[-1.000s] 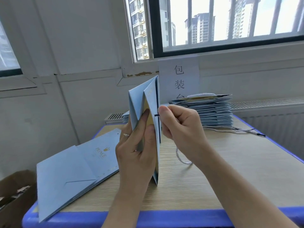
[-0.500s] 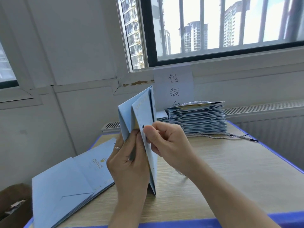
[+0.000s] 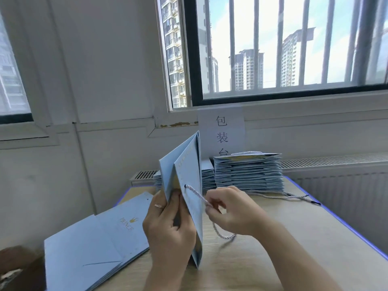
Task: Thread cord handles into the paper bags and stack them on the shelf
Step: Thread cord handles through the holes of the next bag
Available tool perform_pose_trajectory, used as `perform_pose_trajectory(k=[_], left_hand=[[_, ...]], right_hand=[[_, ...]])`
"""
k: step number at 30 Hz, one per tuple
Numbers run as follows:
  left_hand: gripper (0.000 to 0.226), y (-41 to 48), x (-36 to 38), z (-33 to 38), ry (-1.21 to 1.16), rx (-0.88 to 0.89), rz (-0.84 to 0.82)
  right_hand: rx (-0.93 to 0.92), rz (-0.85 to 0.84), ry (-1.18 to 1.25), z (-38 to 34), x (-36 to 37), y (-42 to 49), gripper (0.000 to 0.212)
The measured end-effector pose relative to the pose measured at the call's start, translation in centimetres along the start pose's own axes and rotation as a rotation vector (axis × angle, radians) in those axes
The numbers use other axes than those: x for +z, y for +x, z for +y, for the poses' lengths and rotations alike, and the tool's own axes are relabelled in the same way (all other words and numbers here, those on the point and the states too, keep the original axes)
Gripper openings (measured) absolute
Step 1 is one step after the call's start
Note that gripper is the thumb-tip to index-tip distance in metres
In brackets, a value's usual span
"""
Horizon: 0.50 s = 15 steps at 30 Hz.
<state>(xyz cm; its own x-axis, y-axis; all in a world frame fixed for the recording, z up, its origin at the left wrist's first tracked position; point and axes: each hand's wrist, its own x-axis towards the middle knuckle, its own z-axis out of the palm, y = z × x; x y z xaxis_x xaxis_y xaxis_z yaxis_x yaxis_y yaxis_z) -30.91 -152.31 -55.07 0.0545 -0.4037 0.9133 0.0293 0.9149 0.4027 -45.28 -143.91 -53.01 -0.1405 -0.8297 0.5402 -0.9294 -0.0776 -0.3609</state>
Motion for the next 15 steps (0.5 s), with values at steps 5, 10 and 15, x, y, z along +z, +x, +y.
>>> perform_pose_trajectory(k=[5, 10, 15], left_hand=[[0.032, 0.0, 0.2, 0.2, 0.113, 0.153, -0.014], [0.024, -0.3, 0.0, 0.3, 0.141, 0.129, -0.015], [0.023, -0.7, -0.7, 0.2, 0.153, 0.074, -0.061]], right_hand=[[0.078, -0.121, -0.305, 0.6, -2.8, -0.4, 0.023], [0.272, -0.161, -0.414, 3.6, -3.3, -4.0, 0.02], [0.408, -0.053, -0.362, 5.1, -2.8, -4.4, 0.013]])
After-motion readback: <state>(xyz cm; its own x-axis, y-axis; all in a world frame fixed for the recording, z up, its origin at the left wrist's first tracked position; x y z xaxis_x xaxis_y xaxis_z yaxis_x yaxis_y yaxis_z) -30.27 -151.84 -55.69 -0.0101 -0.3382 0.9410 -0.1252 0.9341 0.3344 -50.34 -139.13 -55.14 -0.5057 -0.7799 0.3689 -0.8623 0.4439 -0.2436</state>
